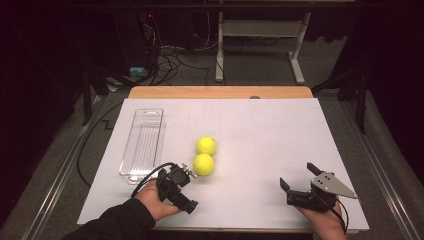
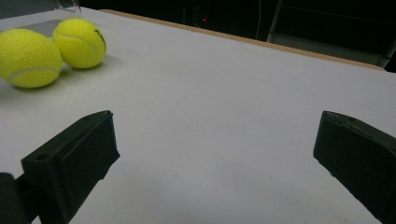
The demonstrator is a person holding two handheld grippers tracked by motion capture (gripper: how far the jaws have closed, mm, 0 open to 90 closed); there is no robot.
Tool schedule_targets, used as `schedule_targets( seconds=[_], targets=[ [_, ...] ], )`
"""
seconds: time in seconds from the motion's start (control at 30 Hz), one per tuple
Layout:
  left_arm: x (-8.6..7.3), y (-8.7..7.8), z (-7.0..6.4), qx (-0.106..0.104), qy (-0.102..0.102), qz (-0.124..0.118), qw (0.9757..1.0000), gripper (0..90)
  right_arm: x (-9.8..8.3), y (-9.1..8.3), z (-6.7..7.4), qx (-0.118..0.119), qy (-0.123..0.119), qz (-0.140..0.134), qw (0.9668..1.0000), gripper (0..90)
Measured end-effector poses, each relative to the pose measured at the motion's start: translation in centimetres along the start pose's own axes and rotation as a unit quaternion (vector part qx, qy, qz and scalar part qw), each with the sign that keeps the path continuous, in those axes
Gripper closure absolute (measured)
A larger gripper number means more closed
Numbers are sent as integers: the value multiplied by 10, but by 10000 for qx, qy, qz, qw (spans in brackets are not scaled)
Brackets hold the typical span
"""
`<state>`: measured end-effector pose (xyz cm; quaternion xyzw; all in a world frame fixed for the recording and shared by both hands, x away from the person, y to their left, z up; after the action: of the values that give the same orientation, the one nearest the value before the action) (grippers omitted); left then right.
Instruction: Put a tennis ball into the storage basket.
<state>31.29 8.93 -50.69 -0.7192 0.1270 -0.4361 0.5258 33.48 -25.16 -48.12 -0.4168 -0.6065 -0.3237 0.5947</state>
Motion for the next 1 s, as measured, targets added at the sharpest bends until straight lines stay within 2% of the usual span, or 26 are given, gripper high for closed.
schedule_targets(
  seconds=[0.2, 0.47, 0.73, 1.0],
  targets=[
    [5, -2, -1, 10, 42, 364, 9993, 10, 0, 0, 1, 31, -6, 0, 10000, 0],
    [18, -6, 1, -51, -58, 634, 9980, 10, 0, -1, 3, 68, -34, 3, 10000, 0],
    [30, -9, 6, -160, -220, 638, 9976, 9, 0, -1, 3, 78, -21, 2, 10000, 0],
    [37, -8, 12, -181, -367, 554, 9976, 9, 0, 0, 4, 89, -20, 1, 10000, 0]
  ],
)
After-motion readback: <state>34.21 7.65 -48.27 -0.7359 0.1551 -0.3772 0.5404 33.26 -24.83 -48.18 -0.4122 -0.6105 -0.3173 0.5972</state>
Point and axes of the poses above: each handheld gripper's, and its own axes: y roughly forward along the jaws, x roughly out of its top, z roughly to its left, the point moved 8 cm from there along y, roughly forward along the jaws, and after that the axes turned 14 degrees about -z, right-handed, at the moved point
